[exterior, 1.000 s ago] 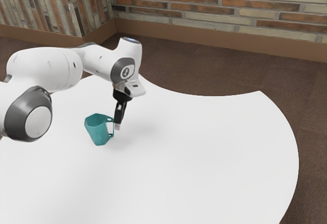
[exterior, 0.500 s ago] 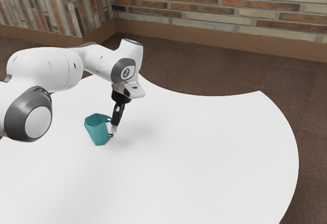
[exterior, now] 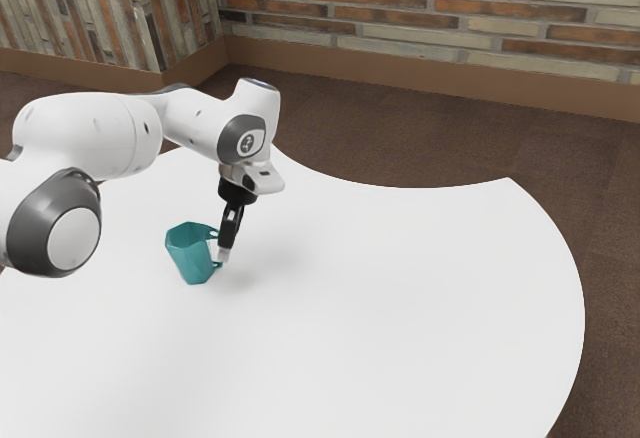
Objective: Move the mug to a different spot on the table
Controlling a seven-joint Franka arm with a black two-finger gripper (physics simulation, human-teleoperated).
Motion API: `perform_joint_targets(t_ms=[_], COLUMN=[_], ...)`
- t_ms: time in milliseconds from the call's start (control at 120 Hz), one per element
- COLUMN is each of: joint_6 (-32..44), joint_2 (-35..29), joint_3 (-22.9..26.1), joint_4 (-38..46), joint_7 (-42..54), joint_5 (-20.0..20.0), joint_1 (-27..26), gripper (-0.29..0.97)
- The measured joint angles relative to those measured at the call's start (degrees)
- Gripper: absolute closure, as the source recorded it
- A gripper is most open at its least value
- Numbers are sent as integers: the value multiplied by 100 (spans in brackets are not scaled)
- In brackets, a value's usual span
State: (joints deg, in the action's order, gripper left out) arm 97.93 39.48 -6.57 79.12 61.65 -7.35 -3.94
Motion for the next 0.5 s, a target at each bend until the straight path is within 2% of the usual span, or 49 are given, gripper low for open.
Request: perform_joint_targets(t_ms=[500], joint_6=[229], joint_2=[62], joint_3=[5], joint_4=[-88], joint_7=[-78], joint_5=[-33], joint_1=[52], gripper=[14])
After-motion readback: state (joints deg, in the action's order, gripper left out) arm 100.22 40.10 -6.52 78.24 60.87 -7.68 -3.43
